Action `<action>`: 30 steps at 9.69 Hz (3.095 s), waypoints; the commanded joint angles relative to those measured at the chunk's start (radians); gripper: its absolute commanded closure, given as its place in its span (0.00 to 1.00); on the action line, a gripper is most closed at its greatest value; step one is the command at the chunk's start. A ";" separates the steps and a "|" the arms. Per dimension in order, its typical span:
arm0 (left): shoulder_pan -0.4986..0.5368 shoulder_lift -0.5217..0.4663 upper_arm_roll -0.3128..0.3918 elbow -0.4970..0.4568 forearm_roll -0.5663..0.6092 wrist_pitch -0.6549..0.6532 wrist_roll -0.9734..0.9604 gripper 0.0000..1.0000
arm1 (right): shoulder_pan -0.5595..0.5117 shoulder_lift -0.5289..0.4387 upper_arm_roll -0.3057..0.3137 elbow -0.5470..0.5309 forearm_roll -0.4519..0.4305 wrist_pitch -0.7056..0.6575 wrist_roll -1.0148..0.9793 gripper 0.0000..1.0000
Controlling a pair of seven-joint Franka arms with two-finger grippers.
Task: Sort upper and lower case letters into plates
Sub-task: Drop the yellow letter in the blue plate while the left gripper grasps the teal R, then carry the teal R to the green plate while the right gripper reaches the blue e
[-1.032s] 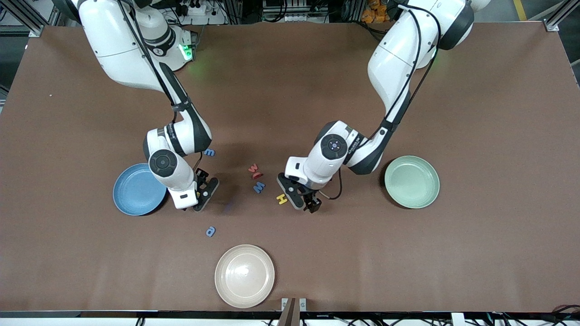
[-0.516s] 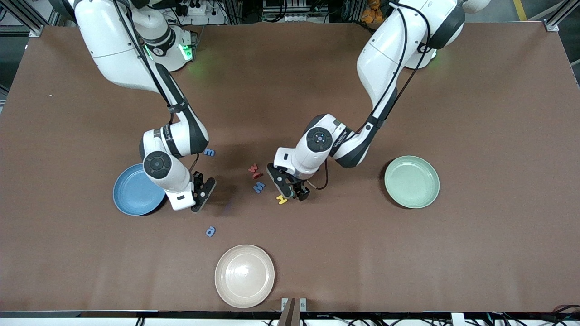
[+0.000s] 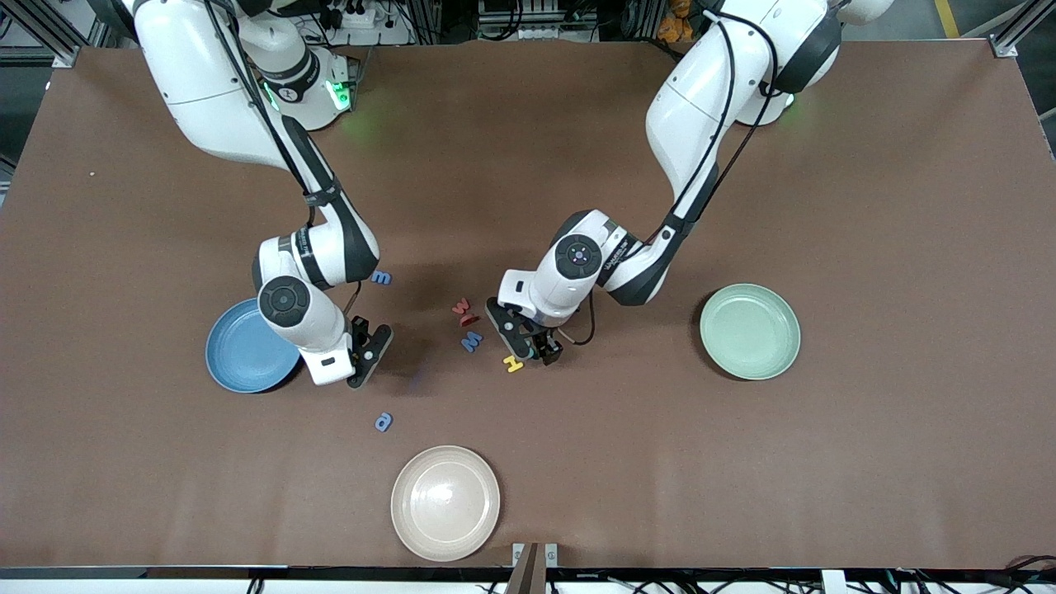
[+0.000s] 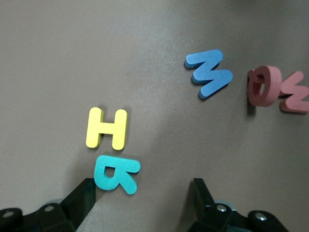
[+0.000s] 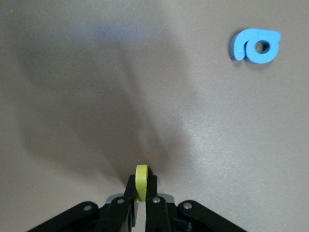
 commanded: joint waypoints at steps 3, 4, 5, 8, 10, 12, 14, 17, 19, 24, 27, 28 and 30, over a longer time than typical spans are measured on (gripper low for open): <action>-0.010 0.031 0.008 0.029 -0.011 0.014 -0.010 0.20 | -0.073 -0.125 0.001 0.003 0.022 -0.138 0.060 1.00; -0.010 0.033 0.008 0.029 -0.011 0.027 -0.008 0.20 | -0.088 -0.150 -0.023 0.002 0.020 -0.170 0.060 1.00; -0.010 0.031 0.008 0.029 -0.011 0.028 -0.008 0.20 | -0.099 -0.170 -0.057 -0.004 0.013 -0.199 0.060 1.00; -0.009 0.030 0.030 0.044 -0.011 0.037 -0.004 0.20 | -0.099 -0.203 -0.151 -0.006 -0.006 -0.320 0.045 1.00; -0.007 0.036 0.031 0.052 -0.011 0.073 -0.001 0.20 | -0.108 -0.194 -0.171 -0.012 -0.006 -0.360 0.056 0.66; -0.010 0.042 0.030 0.053 -0.012 0.090 -0.013 0.21 | -0.119 -0.182 -0.169 -0.008 0.000 -0.348 0.065 0.00; -0.012 0.053 0.030 0.052 -0.012 0.095 -0.011 0.25 | -0.113 -0.182 -0.169 0.008 0.006 -0.347 0.065 0.00; -0.012 0.050 0.030 0.049 -0.015 0.093 -0.010 0.39 | -0.106 -0.133 -0.163 0.109 0.057 -0.354 0.074 0.00; -0.010 0.040 0.030 0.042 -0.017 0.093 -0.008 0.39 | -0.092 -0.087 -0.160 0.179 0.107 -0.351 0.074 0.00; -0.012 0.045 0.030 0.041 -0.020 0.093 -0.010 0.58 | -0.067 0.034 -0.160 0.316 0.145 -0.345 0.128 0.00; -0.017 0.046 0.030 0.041 -0.020 0.093 -0.010 0.67 | -0.059 0.074 -0.159 0.336 0.145 -0.281 0.134 0.00; -0.017 0.046 0.030 0.041 -0.020 0.093 -0.010 0.74 | -0.059 0.085 -0.159 0.336 0.145 -0.258 0.134 0.00; -0.017 0.046 0.030 0.041 -0.018 0.093 -0.010 0.79 | -0.059 0.089 -0.157 0.338 0.146 -0.255 0.134 0.00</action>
